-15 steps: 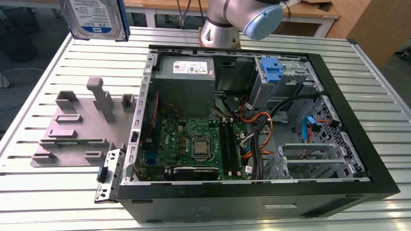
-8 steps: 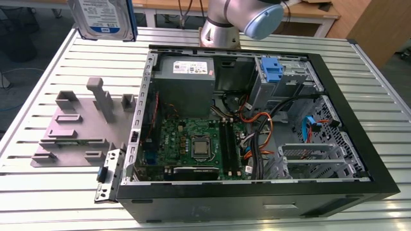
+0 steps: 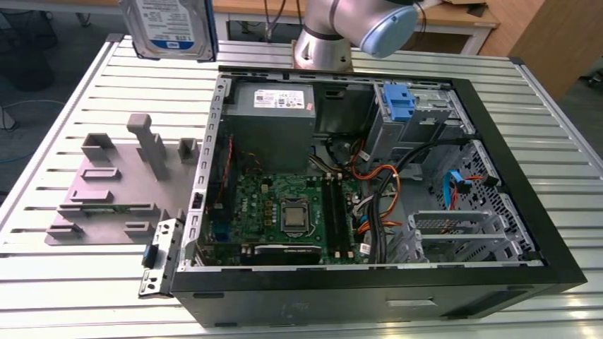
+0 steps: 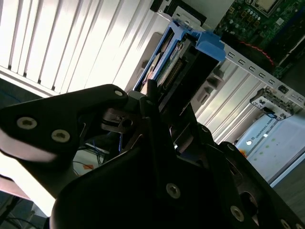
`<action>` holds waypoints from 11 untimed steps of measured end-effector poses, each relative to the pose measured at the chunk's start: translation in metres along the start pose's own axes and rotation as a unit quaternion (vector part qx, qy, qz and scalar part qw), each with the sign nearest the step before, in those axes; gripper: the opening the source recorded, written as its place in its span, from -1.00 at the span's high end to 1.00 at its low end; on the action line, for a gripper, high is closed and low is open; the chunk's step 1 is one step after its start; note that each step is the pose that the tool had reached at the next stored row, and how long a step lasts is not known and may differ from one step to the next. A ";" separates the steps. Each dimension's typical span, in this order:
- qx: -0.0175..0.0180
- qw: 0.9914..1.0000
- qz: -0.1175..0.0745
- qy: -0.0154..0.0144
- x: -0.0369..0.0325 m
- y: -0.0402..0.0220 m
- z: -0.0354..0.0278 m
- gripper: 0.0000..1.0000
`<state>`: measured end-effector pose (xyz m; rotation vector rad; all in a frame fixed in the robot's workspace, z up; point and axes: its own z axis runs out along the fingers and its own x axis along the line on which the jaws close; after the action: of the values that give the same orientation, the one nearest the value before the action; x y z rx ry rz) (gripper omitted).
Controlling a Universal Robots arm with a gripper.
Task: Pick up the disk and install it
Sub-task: 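Pick up the disk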
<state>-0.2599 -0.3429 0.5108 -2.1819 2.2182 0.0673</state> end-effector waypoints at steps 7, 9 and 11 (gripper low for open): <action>0.000 1.000 0.000 0.000 -0.0004 -0.0206 0.0000 0.30; 0.000 1.000 0.000 0.000 -0.0005 -0.0259 0.0000 0.30; 0.000 1.000 0.000 0.000 -0.0006 -0.0309 0.0000 0.30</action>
<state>-0.2291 -0.3428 0.5105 -2.1819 2.2181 0.0673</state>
